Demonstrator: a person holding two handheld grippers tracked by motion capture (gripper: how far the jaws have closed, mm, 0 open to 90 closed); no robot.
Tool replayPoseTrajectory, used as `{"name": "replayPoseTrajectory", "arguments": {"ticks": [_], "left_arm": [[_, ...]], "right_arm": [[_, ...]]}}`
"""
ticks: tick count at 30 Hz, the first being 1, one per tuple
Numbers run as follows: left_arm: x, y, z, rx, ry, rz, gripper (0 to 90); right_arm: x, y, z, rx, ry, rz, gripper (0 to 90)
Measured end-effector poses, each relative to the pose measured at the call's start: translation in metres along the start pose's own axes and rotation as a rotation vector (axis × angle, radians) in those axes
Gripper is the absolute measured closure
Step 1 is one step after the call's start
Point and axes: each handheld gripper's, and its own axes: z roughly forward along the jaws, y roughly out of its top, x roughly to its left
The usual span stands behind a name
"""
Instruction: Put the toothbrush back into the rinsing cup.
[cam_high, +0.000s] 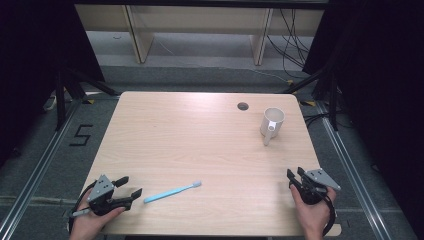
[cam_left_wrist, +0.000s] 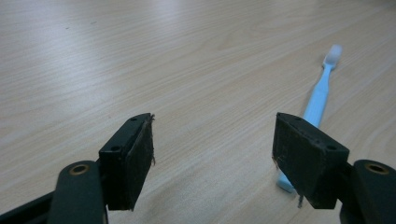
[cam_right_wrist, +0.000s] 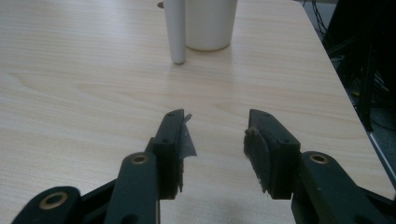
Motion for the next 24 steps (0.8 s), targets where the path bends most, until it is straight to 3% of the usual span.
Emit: {"name": "replayPoseTrajectory", "arguments": {"ticks": [1, 3, 5, 8, 9, 10, 12, 14, 15, 16, 17, 19, 22, 24], "left_arm": [[-0.001, 0.002, 0.001, -0.001, -0.005, 0.000, 28.4], [-0.002, 0.005, 0.001, 0.002, -0.005, 0.006, 28.6], [-0.007, 0.017, 0.004, -0.008, -0.013, 0.034, 29.5], [-0.015, 0.032, 0.006, -0.004, -0.046, 0.066, 31.0], [-0.018, 0.037, 0.008, -0.002, -0.056, 0.072, 31.6], [-0.020, 0.042, 0.010, 0.012, -0.070, 0.087, 31.9], [-0.023, 0.046, 0.012, 0.029, -0.082, 0.110, 32.5], [-0.030, 0.057, 0.018, 0.082, -0.120, 0.154, 33.1], [-0.032, 0.060, 0.019, 0.102, -0.129, 0.157, 33.5], [-0.033, 0.062, 0.021, 0.117, -0.142, 0.157, 34.4], [-0.033, 0.062, 0.021, 0.117, -0.142, 0.157, 35.7], [-0.035, 0.067, 0.025, 0.185, -0.170, 0.193, 37.5], [-0.039, 0.070, 0.029, 0.219, -0.187, 0.204, 40.3], [-0.041, 0.074, 0.032, 0.263, -0.197, 0.248, 42.1]], "right_arm": [[0.003, 0.001, -0.003, 0.028, -0.002, 0.030, 57.8], [0.000, 0.003, -0.003, 0.009, 0.015, -0.007, 57.6], [0.001, 0.003, -0.002, 0.028, 0.015, 0.009, 57.5], [-0.001, 0.004, -0.002, 0.029, 0.021, -0.017, 57.3], [0.001, 0.005, -0.002, 0.034, 0.024, 0.010, 57.2], [-0.001, 0.006, -0.001, 0.030, 0.010, -0.028, 57.0], [0.001, 0.007, -0.003, 0.034, 0.030, -0.009, 56.6], [0.002, 0.011, -0.004, 0.036, 0.042, -0.043, 56.1], [0.004, 0.012, -0.007, 0.045, 0.046, -0.026, 55.9], [0.003, 0.014, -0.008, 0.043, 0.036, -0.053, 55.7], [0.005, 0.014, -0.009, 0.052, 0.047, -0.040, 55.6], [0.005, 0.016, -0.011, 0.048, 0.049, -0.053, 55.4], [0.006, 0.018, -0.012, 0.047, 0.064, -0.041, 55.1], [0.005, 0.019, -0.012, 0.051, 0.054, -0.030, 54.9]]}}
